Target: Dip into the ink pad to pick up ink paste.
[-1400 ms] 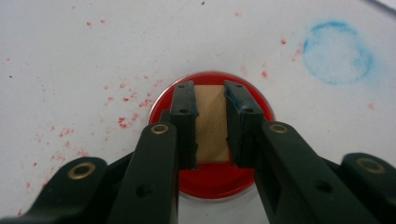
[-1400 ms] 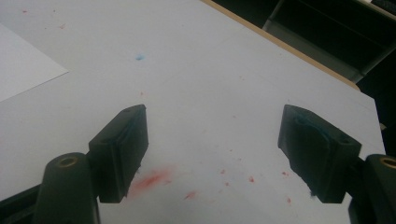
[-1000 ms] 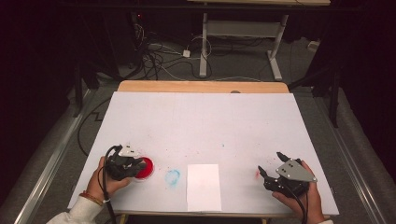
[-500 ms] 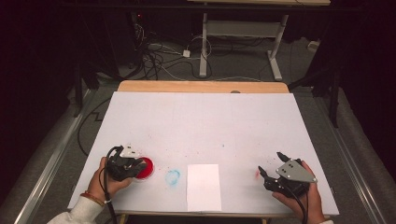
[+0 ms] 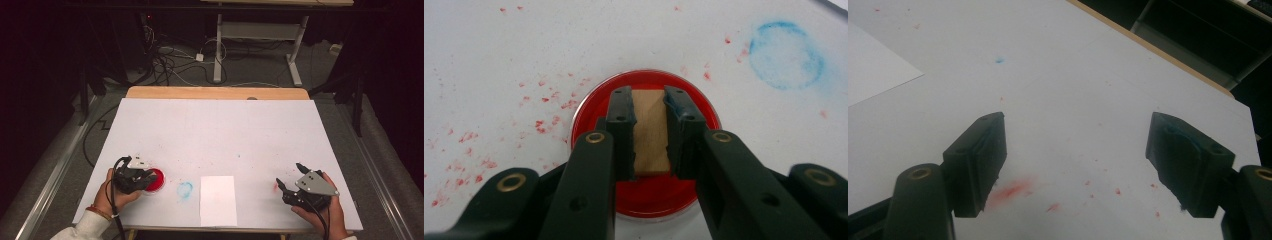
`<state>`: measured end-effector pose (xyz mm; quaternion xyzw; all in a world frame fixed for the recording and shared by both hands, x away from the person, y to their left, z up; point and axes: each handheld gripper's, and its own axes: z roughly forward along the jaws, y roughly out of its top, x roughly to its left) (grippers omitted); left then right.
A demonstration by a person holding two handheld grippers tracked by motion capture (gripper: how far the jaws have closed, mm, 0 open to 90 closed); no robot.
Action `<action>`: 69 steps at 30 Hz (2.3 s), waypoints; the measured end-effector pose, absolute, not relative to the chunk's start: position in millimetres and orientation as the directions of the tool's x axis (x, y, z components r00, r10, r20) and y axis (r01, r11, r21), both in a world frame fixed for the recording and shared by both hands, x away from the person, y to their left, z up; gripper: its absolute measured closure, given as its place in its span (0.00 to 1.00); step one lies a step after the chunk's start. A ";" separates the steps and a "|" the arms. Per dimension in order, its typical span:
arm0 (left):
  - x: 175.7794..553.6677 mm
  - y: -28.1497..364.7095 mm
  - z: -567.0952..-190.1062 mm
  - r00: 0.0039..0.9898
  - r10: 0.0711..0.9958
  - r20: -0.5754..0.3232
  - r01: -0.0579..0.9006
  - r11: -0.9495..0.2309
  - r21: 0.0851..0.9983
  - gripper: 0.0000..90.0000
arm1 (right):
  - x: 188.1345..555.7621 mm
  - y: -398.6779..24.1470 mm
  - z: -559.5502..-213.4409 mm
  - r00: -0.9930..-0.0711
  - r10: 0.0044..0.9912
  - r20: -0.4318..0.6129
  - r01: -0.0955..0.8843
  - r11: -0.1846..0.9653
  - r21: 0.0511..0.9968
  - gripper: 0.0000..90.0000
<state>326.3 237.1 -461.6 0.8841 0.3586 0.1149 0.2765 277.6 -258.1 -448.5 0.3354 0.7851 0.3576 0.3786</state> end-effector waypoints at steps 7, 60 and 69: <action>326.5 236.9 -461.7 0.714 0.700 0.000 0.575 -0.586 0.571 0.82 | 277.3 -257.3 -448.5 -0.491 0.796 -0.355 0.256 0.521 0.815 0.28; 313.9 250.7 -427.9 0.709 0.704 0.039 0.508 -0.549 0.664 0.82 | 282.9 -257.1 -451.4 -0.496 0.794 -0.352 0.268 0.526 0.807 0.28; 309.3 249.1 -423.0 0.715 0.698 0.044 0.494 -0.549 0.674 0.82 | 282.9 -255.8 -451.1 -0.500 0.794 -0.346 0.266 0.521 0.811 0.28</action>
